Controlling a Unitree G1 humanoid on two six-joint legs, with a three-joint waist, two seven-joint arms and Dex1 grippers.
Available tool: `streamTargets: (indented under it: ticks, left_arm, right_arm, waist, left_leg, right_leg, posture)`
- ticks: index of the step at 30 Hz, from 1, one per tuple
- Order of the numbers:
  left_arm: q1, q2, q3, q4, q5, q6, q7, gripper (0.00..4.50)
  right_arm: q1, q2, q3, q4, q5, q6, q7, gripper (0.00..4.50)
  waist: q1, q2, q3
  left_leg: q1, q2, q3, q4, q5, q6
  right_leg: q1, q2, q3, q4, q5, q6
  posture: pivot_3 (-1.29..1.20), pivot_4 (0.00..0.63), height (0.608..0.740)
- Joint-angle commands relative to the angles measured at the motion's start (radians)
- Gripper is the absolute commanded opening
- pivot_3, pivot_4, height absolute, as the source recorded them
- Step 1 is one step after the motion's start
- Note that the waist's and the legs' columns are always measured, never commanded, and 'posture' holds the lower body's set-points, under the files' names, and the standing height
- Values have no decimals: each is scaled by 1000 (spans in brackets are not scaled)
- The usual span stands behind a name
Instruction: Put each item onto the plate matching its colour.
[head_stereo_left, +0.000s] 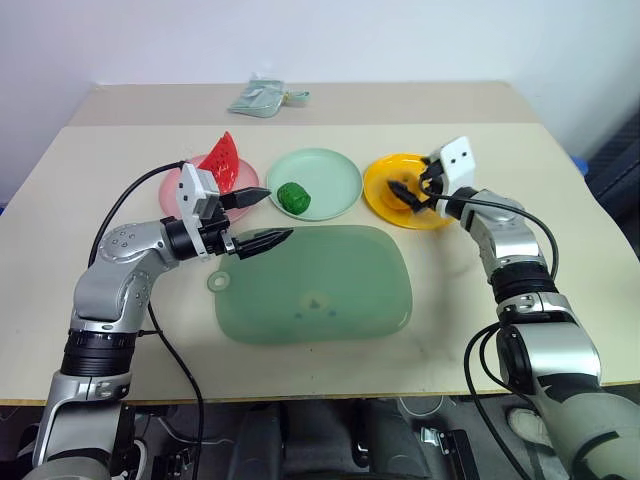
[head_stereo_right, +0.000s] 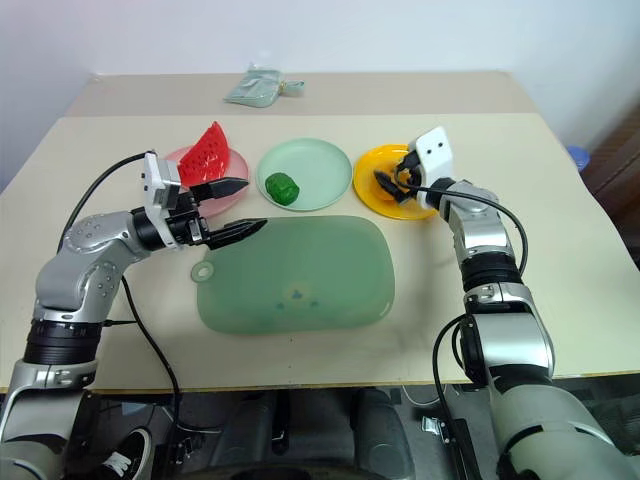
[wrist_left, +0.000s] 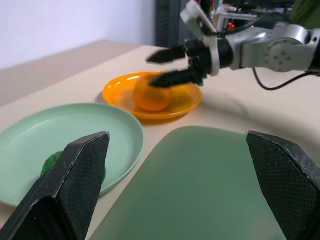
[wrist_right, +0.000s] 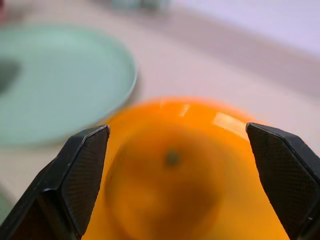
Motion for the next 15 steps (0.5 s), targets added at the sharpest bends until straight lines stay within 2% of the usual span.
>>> streamTargets:
  ticks: [1,3,5,7,10,15]
  left_arm:
    - [-22,23,40,-29,-35,-37,-55,4500]
    - [-24,36,51,-3,-30,-56,-75,4500]
    - [-18,58,71,24,-35,-75,-105,4500]
    - [-1,88,95,44,-49,-81,-147,4500]
    - [32,131,112,70,-55,-85,-209,4500]
    - [140,211,177,84,-102,-78,-328,4500]
  right_arm:
    - [34,18,-66,-218,166,-17,151,4468]
    - [96,17,-45,-335,205,-16,240,4468]
    - [214,-34,10,-519,260,31,400,4468]
    - [348,-124,34,-730,368,157,535,4468]
    - [461,-216,40,-877,450,273,624,4468]
    - [550,-255,29,-970,452,261,640,4468]
  waist:
    - [0,0,0]
    - [2,0,0]
    - [9,0,0]
    - [13,0,0]
    - [14,0,0]
    - [-1,0,0]
  left_leg:
    - [0,0,0,0,0,0]
    - [0,0,0,0,0,0]
    - [0,0,0,0,0,0]
    - [0,0,-1,0,0,0]
    - [0,0,0,1,0,0]
    - [2,1,0,0,0,0]
  right_leg:
    - [0,0,0,0,0,0]
    - [0,0,0,0,0,0]
    - [0,0,0,0,0,0]
    - [1,0,-1,-1,0,0]
    - [1,-1,0,-1,0,0]
    - [2,1,0,0,-1,-1]
  posture:
    - [0,150,740]
    - [0,150,740]
    - [0,150,740]
    - [0,150,740]
    - [0,150,740]
    - [0,150,740]
